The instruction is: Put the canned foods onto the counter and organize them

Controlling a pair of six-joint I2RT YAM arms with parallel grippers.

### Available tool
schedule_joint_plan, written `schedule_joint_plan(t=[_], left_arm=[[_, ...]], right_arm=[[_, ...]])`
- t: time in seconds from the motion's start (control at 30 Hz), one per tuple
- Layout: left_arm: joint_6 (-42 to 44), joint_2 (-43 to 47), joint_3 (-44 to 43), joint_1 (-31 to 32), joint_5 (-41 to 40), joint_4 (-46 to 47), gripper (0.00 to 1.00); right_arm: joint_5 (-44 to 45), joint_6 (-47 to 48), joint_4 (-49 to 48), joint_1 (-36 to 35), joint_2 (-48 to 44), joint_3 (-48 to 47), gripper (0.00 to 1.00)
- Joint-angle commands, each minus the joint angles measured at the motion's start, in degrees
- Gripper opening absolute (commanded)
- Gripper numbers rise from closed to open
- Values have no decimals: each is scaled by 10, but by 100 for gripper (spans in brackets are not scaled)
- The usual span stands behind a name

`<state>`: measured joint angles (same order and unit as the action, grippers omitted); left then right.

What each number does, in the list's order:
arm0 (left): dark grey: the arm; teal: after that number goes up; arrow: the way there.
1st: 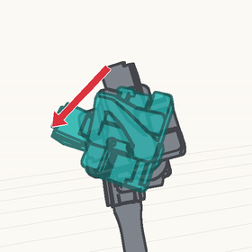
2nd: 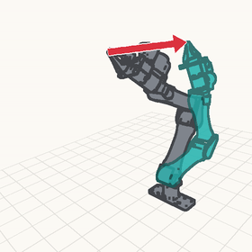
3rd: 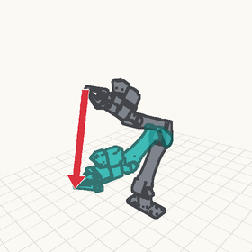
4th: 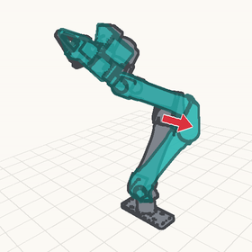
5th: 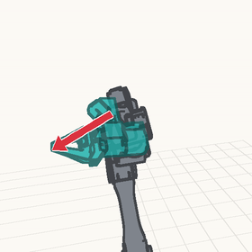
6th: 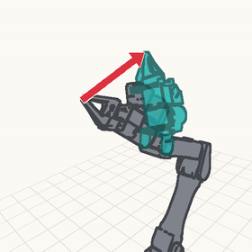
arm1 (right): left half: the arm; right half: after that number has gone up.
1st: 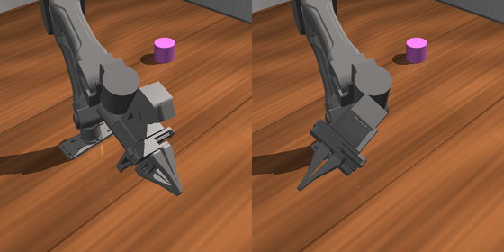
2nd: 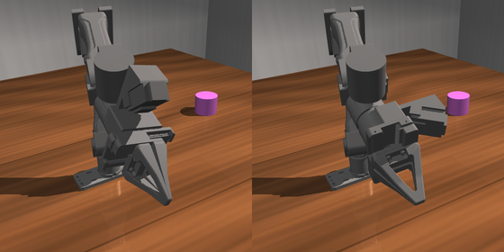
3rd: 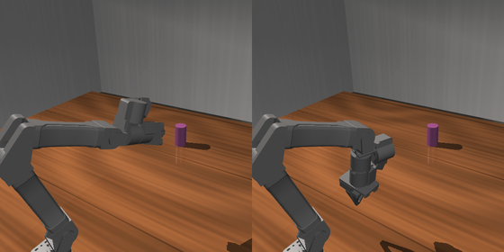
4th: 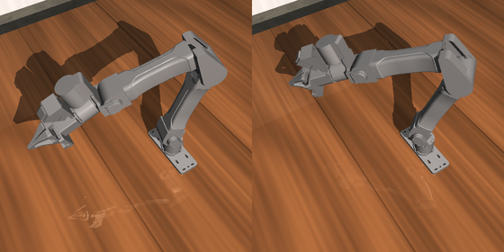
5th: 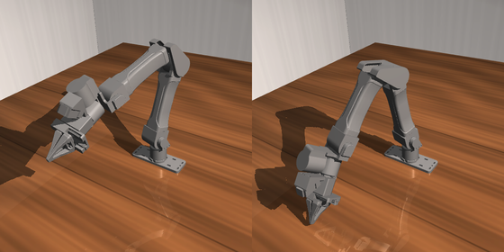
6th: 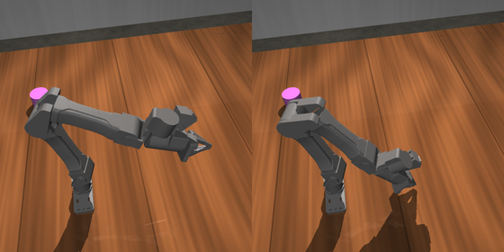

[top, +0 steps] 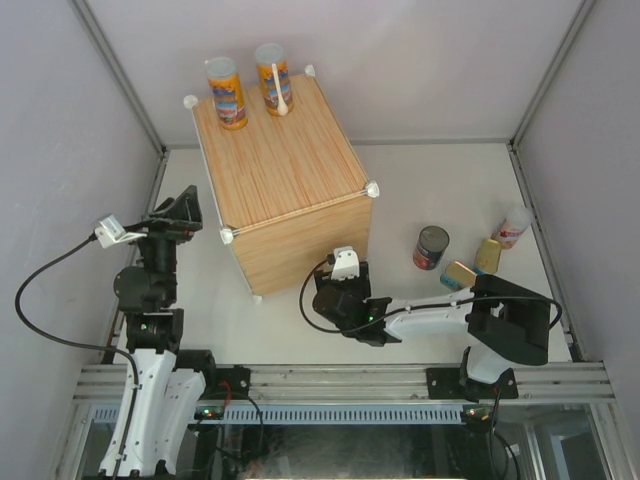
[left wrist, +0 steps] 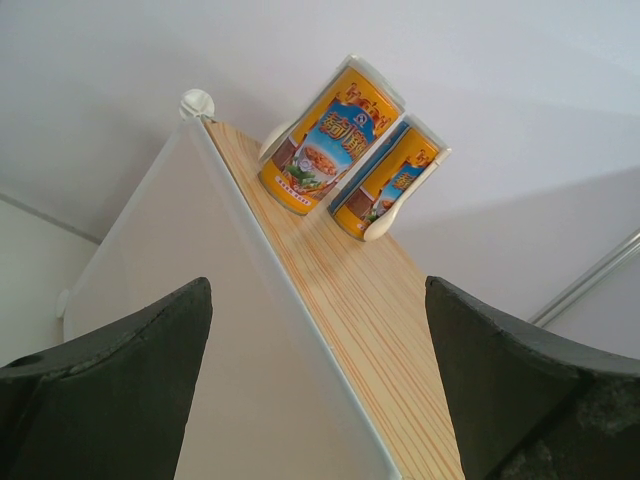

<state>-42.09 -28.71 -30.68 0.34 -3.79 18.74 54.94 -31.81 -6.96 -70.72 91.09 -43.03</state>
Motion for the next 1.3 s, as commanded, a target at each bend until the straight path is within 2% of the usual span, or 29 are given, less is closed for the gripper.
schedule_joint_plan(t=[0.0, 0.07, 0.2, 0.5, 0.67, 1.27], left_arm=[[-8, 7, 10, -4, 11, 14, 91], [-8, 7, 11, -4, 11, 13, 91], [-8, 8, 10, -4, 11, 14, 91], [-9, 9, 11, -4, 11, 13, 91], [-9, 10, 11, -4, 11, 14, 91], [-9, 9, 11, -3, 9, 14, 91]], right_arm=[[11, -1, -58, 8, 2, 11, 66], [5, 1, -67, 9, 1, 15, 52], [-2, 0, -66, 9, 5, 16, 46], [14, -9, -37, -21, -6, 23, 13], [37, -22, -8, -49, -25, 30, 0], [106, -78, 123, -162, -128, 44, 0]])
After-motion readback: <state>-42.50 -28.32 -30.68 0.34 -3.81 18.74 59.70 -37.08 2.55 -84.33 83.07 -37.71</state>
